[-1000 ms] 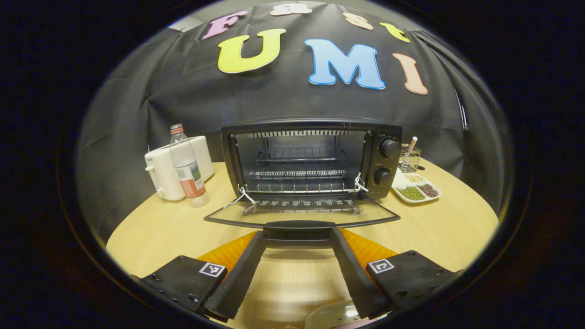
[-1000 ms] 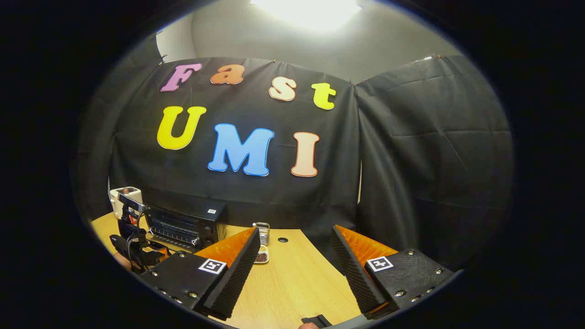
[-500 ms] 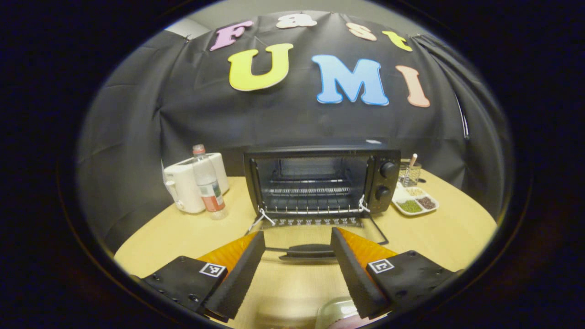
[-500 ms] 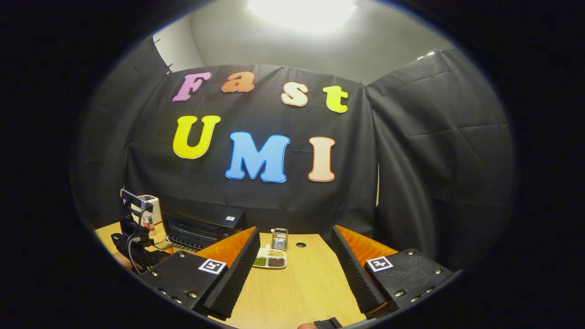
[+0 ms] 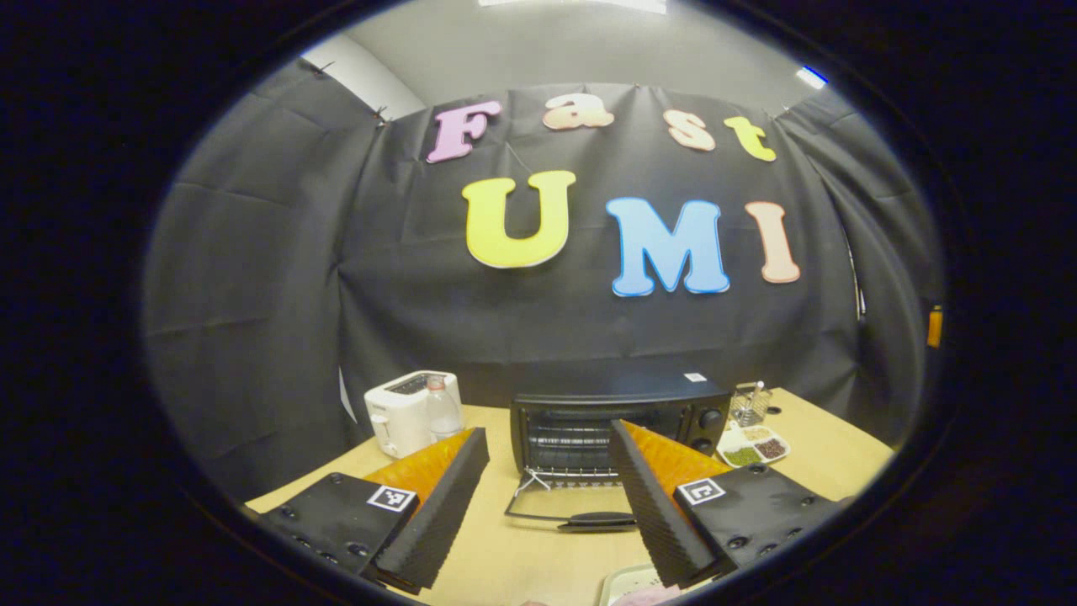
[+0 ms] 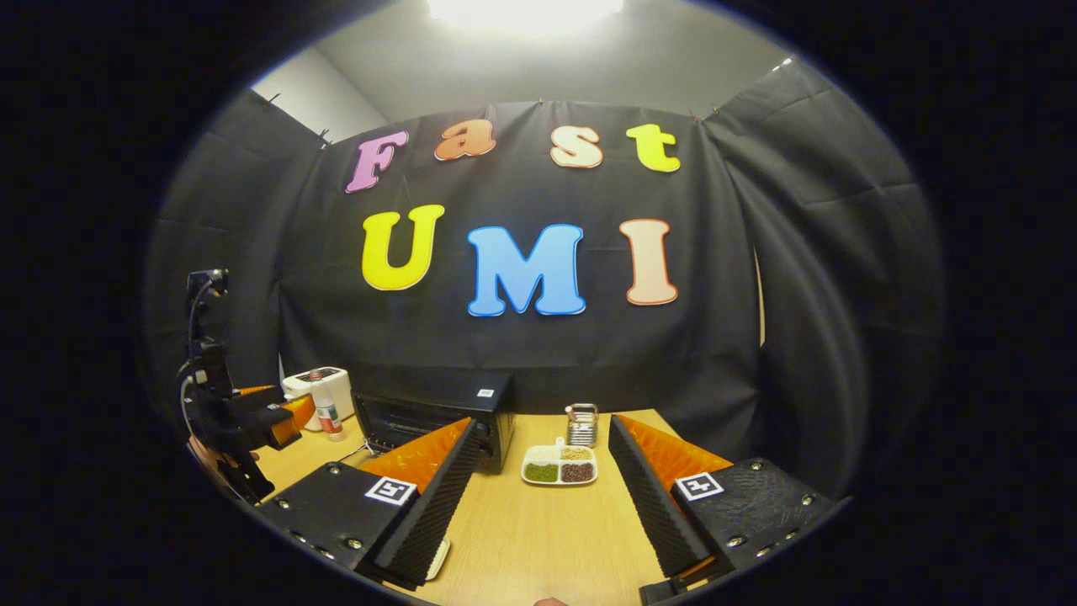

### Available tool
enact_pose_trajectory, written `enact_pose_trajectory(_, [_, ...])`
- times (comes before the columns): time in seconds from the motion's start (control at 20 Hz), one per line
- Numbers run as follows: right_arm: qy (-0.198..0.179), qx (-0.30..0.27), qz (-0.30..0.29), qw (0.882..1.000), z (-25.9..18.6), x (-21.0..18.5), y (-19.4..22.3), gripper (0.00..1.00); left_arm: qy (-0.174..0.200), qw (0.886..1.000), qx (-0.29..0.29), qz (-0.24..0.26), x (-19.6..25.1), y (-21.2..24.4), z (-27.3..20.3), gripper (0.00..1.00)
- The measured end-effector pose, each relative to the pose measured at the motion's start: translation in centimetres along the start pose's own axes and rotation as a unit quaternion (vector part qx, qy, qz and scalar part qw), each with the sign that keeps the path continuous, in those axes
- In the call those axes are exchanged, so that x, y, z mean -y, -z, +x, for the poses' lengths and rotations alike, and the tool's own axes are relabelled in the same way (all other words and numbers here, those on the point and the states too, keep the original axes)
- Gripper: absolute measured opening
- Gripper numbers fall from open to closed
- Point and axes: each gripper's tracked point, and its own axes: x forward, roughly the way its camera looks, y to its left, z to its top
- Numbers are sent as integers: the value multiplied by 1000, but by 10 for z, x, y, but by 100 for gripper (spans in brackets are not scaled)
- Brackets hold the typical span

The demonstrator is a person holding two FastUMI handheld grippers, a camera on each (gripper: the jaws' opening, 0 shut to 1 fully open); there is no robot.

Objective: Open the electric oven with the left hand, put the food in, and close the electric oven.

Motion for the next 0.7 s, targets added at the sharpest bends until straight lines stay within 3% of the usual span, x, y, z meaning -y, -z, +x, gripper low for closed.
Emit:
enact_pose_trajectory(0.3, [-81, -98, 52, 991, 23, -38, 45, 96, -32, 999, 41, -10, -38, -44, -35, 100])
enact_pose_trajectory(0.55, [-127, -185, 111, 968, 33, -62, 82, 98, -59, 997, 57, 7, -63, -59, -57, 100])
enact_pose_trajectory(0.7, [-149, -247, 150, 946, 36, -77, 109, 98, -70, 996, 64, 3, -72, -66, -72, 100])
